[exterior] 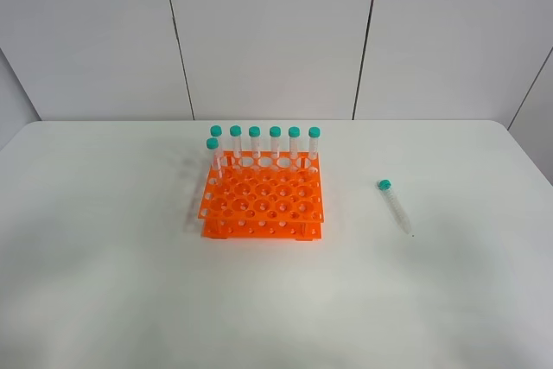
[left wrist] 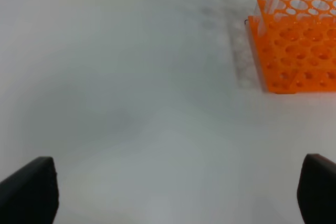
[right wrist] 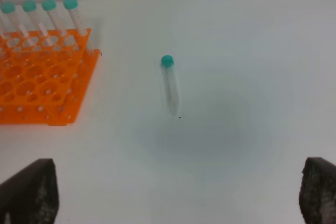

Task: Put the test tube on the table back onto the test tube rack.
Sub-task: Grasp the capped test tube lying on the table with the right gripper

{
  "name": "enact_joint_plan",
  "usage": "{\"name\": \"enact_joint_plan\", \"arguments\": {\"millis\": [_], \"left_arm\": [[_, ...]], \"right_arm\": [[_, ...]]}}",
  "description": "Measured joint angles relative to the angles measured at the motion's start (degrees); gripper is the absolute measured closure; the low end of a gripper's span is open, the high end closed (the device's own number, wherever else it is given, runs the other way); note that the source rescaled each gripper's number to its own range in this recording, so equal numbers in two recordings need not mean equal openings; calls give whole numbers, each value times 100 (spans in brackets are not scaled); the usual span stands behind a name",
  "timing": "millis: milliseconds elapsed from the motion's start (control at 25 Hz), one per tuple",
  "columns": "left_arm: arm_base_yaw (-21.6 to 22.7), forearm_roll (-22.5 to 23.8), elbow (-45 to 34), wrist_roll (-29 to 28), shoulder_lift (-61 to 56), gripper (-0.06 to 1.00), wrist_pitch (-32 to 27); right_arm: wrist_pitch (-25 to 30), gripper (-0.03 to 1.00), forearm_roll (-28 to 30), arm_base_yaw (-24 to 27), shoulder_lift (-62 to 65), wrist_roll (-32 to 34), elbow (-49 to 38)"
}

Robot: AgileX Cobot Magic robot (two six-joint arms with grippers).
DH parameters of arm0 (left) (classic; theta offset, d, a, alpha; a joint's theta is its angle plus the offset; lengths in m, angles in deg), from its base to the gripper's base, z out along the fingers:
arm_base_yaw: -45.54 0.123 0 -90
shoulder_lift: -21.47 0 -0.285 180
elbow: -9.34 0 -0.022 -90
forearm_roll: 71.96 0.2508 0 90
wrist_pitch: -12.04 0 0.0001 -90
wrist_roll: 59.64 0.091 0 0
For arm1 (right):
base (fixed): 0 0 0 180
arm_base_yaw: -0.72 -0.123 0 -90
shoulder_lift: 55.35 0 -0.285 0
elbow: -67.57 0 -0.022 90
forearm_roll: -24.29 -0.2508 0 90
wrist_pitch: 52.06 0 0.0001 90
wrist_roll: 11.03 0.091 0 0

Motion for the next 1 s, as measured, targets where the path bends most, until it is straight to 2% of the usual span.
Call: {"name": "enact_joint_plan", "arguments": {"millis": [520,640,1000], "left_arm": [[0,0,0,0,0,-6,0],[0,0,0,0,0,-6,0],[0,0,0,0,0,-6,0]], "right_arm": [[-19,-3,-51,0,-182,0,68],[-127,-3,-69,0,-1073,0,422],[-177,-3,-69,0,-5253,0,2022]]}}
